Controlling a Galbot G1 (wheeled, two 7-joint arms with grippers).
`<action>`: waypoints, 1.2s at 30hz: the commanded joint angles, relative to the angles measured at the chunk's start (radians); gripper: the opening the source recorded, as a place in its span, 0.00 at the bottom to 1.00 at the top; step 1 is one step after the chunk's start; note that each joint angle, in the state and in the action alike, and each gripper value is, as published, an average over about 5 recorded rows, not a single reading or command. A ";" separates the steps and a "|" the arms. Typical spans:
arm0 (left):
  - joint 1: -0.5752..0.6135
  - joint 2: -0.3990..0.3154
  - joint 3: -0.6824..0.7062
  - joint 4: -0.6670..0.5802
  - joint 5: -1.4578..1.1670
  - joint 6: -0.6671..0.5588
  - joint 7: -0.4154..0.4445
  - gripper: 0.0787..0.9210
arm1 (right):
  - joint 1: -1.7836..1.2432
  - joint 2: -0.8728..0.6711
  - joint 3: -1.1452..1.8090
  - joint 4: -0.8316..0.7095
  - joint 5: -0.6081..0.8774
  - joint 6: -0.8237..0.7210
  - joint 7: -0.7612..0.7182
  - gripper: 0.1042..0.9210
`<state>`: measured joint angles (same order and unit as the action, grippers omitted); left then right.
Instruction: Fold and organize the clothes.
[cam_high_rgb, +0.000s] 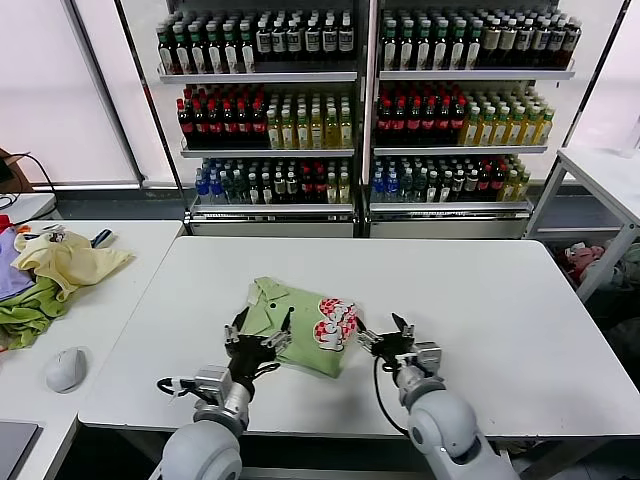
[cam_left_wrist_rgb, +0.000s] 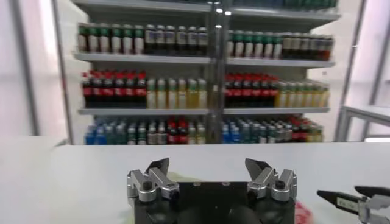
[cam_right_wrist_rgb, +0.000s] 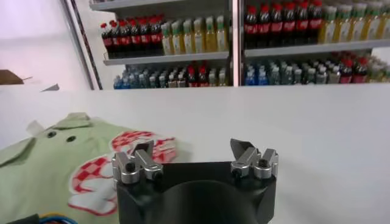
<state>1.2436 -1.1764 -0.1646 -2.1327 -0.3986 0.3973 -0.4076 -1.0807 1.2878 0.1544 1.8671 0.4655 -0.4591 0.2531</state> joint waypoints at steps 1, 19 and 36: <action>0.105 0.053 -0.155 -0.046 0.001 -0.037 -0.010 0.88 | 0.134 0.191 -0.166 -0.201 0.034 0.036 0.163 0.88; 0.122 0.065 -0.168 -0.061 -0.012 -0.039 -0.013 0.88 | 0.151 0.219 -0.095 -0.233 0.187 0.064 0.237 0.56; 0.112 0.073 -0.158 -0.051 -0.020 -0.039 -0.012 0.88 | 0.362 -0.030 -0.139 -0.379 -0.107 -0.003 -0.069 0.03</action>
<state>1.3542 -1.1065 -0.3198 -2.1848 -0.4180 0.3597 -0.4192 -0.8659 1.4082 0.0517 1.5850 0.4882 -0.4247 0.3703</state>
